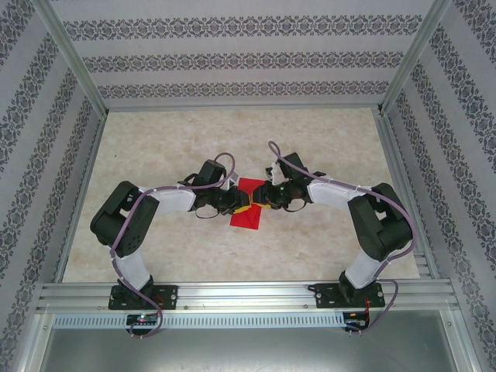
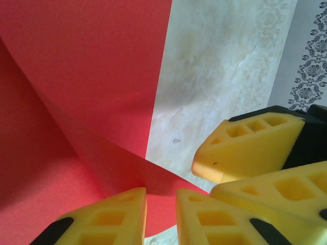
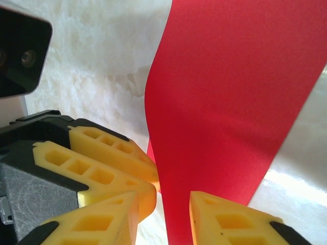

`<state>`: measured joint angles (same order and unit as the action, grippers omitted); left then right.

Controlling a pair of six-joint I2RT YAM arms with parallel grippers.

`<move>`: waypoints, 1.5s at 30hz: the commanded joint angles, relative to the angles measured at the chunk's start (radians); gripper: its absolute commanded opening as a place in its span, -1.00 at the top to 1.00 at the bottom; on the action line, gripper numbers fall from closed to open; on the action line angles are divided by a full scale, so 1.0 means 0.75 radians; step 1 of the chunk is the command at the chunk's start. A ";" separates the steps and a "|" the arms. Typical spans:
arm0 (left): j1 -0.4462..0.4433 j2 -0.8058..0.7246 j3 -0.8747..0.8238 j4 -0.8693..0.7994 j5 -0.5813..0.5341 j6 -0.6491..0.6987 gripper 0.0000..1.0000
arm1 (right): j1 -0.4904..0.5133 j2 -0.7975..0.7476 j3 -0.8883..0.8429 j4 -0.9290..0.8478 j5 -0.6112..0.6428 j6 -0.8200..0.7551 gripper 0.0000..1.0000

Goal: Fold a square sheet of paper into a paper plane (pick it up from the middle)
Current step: Fold the triangle a second time at the center of the table.

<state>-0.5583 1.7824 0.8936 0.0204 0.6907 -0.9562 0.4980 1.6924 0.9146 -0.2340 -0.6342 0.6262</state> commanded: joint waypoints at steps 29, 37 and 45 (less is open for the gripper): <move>0.008 0.047 0.069 0.049 0.044 -0.006 0.57 | 0.001 0.113 0.113 -0.189 0.162 -0.206 0.91; -0.004 0.095 0.109 0.029 0.058 0.013 0.58 | 0.001 0.156 0.151 -0.221 0.193 -0.233 0.90; -0.012 0.122 0.132 0.009 0.054 0.024 0.60 | -0.001 0.187 0.175 -0.240 0.226 -0.242 0.91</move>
<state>-0.5594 1.8565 0.9657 0.0219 0.7189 -0.9554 0.5014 1.8153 1.0187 -0.4068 -0.4938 0.4683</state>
